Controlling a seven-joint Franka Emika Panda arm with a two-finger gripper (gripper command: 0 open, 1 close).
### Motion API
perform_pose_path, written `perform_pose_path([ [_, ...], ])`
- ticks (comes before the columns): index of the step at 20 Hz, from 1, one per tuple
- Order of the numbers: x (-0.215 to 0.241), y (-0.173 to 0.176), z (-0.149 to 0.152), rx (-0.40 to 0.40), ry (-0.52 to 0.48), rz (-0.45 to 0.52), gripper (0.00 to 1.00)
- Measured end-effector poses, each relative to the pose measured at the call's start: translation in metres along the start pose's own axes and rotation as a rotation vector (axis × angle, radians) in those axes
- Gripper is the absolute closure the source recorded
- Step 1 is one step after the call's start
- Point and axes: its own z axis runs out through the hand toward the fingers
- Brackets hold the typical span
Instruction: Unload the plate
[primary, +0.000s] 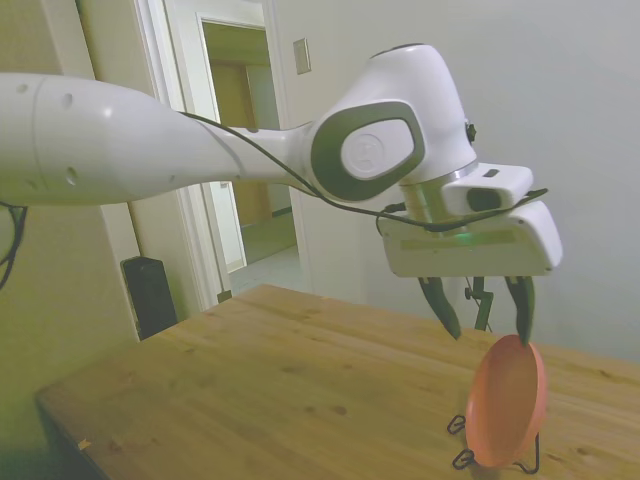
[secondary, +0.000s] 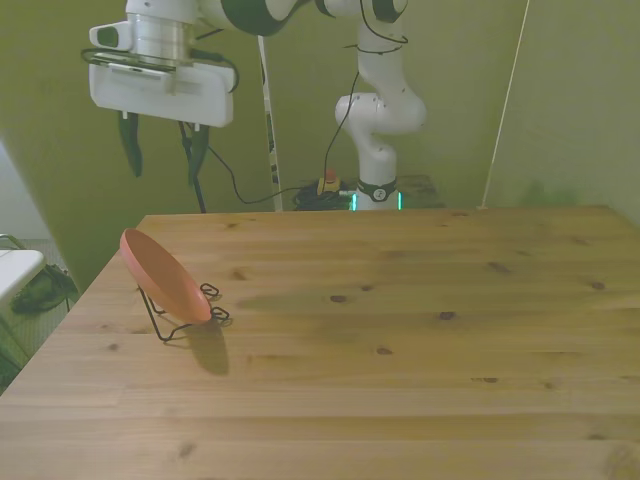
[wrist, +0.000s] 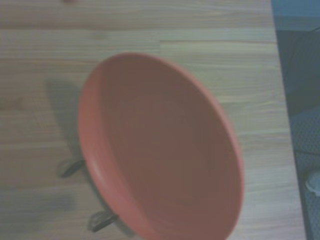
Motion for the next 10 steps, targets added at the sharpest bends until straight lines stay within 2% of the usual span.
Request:
perform_pose_path([
  [6, 0.028, 0.006, 0.027, -0.017, 0.098, -0.018, 0.0],
  [10, 0.028, 0.0, 0.049, -0.003, 0.102, -0.033, 0.0],
])
